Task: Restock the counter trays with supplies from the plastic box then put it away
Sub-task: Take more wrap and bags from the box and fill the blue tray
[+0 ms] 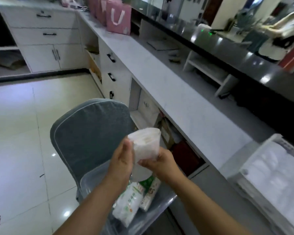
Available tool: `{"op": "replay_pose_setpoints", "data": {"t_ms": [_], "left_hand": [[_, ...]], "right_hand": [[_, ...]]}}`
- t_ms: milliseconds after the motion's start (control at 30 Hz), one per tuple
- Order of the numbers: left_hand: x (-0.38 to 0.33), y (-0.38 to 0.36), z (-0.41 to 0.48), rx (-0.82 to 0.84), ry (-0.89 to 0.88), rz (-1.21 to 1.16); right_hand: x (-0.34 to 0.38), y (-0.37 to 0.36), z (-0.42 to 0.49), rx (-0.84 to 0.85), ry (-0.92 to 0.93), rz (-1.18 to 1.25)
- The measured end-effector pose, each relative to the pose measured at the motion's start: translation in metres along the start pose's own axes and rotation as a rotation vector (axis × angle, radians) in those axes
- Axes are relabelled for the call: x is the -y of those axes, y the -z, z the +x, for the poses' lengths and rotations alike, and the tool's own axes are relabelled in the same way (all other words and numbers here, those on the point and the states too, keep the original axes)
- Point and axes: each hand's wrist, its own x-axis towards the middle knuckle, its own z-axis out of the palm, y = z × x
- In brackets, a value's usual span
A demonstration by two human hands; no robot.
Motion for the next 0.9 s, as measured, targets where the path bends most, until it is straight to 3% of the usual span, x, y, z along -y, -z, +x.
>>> {"op": "replay_pose_setpoints", "data": {"t_ms": [100, 233, 333, 467, 667, 800, 900], "left_hand": [[-0.01, -0.031, -0.006, 0.156, -0.128, 0.15], [-0.002, -0.087, -0.013, 0.075, -0.068, 0.245], [0.004, -0.125, -0.023, 0.087, -0.087, 0.152], [0.005, -0.176, -0.033, 0.23, -0.008, 0.0], [0.009, -0.288, -0.072, 0.387, 0.136, -0.169], [0.016, -0.367, -0.118, 0.529, 0.221, -0.217], [0.03, -0.423, -0.151, 0.534, 0.237, -0.24]], "right_hand": [[0.004, 0.028, -0.021, -0.094, -0.006, -0.048], [0.001, 0.067, -0.05, -0.225, -0.047, -0.112], [-0.004, 0.093, -0.077, -0.346, -0.052, -0.166], [-0.017, 0.145, -0.126, -0.626, -0.094, -0.383], [-0.029, 0.239, -0.22, -0.474, -0.227, -0.1], [-0.042, 0.299, -0.289, -0.481, -0.291, -0.042], [-0.057, 0.34, -0.339, -0.507, -0.324, 0.021]]}}
